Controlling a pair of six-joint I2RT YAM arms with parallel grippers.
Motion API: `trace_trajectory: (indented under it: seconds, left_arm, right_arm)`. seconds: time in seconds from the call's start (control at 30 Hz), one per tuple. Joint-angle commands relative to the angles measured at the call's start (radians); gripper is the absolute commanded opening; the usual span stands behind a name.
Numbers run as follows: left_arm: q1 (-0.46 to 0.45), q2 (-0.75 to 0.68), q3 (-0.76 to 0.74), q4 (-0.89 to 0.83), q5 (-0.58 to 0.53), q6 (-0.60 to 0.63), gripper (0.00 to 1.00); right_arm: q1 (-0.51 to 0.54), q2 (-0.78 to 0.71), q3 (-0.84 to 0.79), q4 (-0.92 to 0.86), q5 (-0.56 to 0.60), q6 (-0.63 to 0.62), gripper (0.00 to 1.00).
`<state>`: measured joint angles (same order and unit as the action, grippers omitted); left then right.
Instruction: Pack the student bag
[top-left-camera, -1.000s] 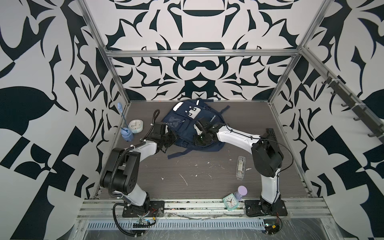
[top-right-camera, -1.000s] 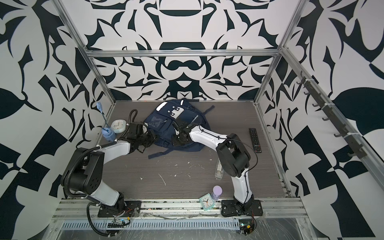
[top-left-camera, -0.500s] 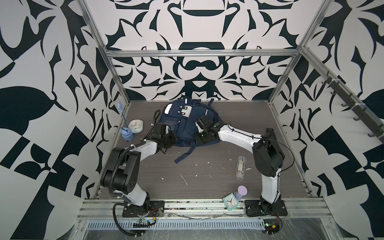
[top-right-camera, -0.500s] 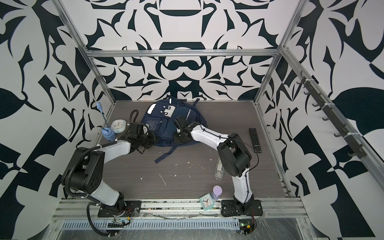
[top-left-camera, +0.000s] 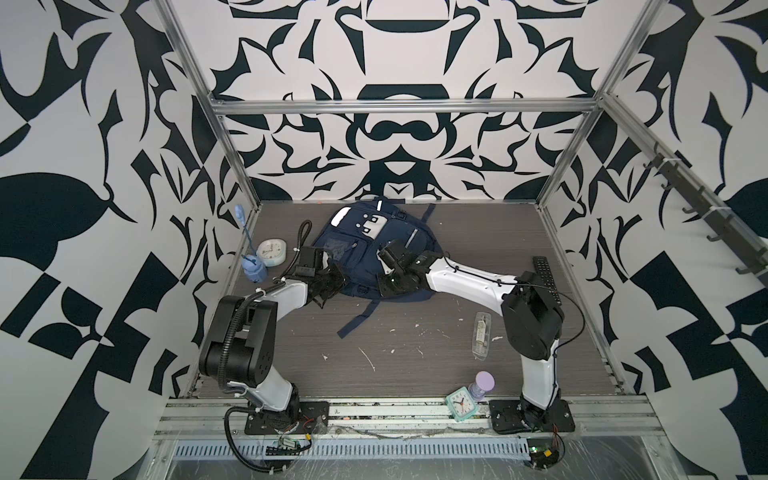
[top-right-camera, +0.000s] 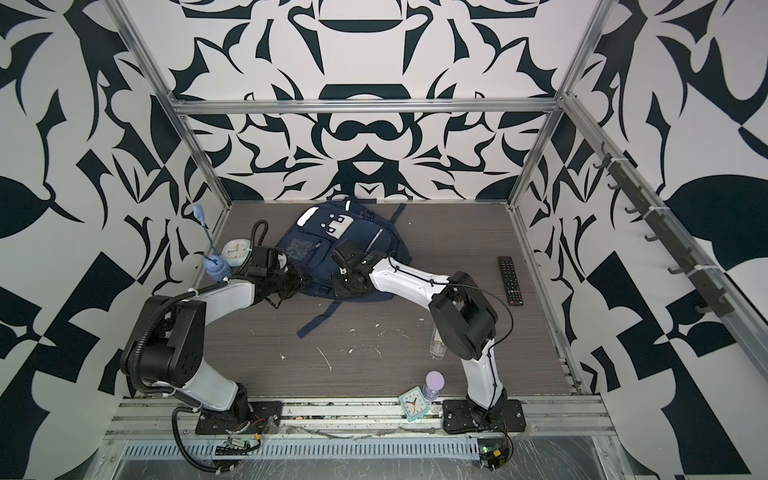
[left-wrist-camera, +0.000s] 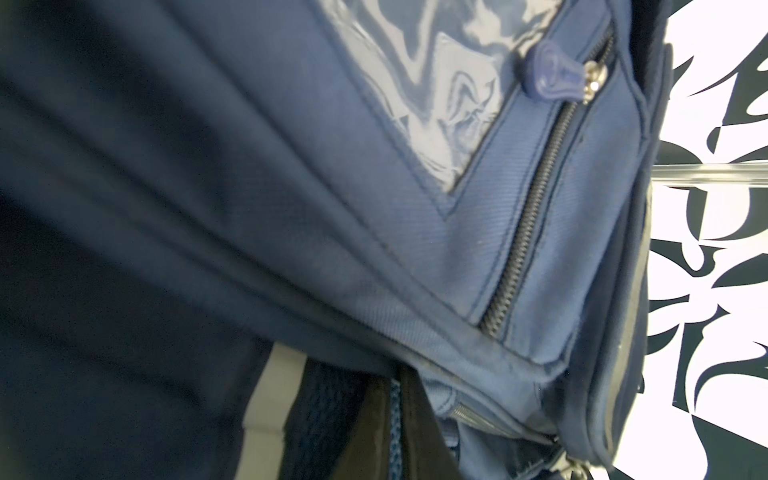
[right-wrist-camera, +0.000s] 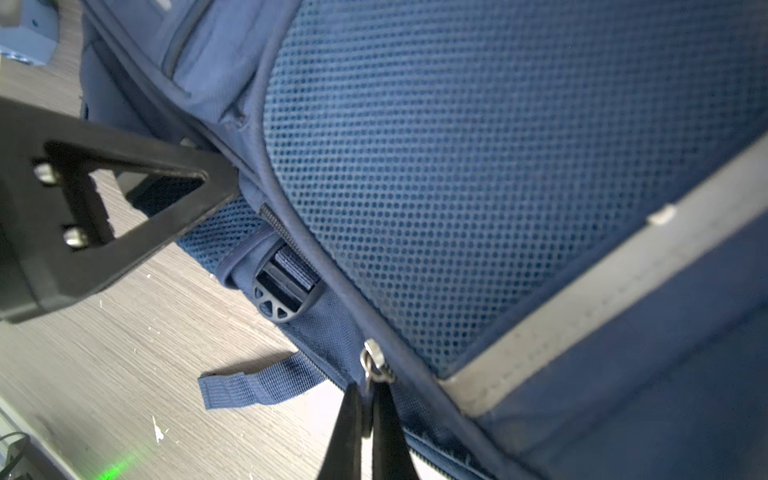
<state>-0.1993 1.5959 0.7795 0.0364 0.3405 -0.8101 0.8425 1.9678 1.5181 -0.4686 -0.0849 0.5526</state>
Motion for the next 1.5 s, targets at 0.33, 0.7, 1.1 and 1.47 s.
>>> trace_trajectory:
  seconds: [0.33, 0.7, 1.1, 1.47]
  left_arm:
    - [0.019, -0.029, -0.005, -0.047, 0.022, 0.030, 0.15]
    - [0.029, -0.072, -0.006, -0.097, 0.023, 0.048, 0.35]
    - [0.028, -0.203, -0.046, -0.204, -0.031, 0.128, 0.54]
    - [-0.092, -0.345, 0.055, -0.322, -0.124, 0.209, 0.65]
  right_arm:
    - [0.052, -0.107, -0.028, 0.040, -0.024, 0.023, 0.00]
    - [0.058, -0.102, -0.067, 0.037, -0.005, 0.019, 0.13]
    - [0.044, -0.267, -0.139, -0.058, 0.084, -0.030, 0.50]
    - [-0.223, -0.575, -0.400, -0.113, 0.031, -0.029, 0.52]
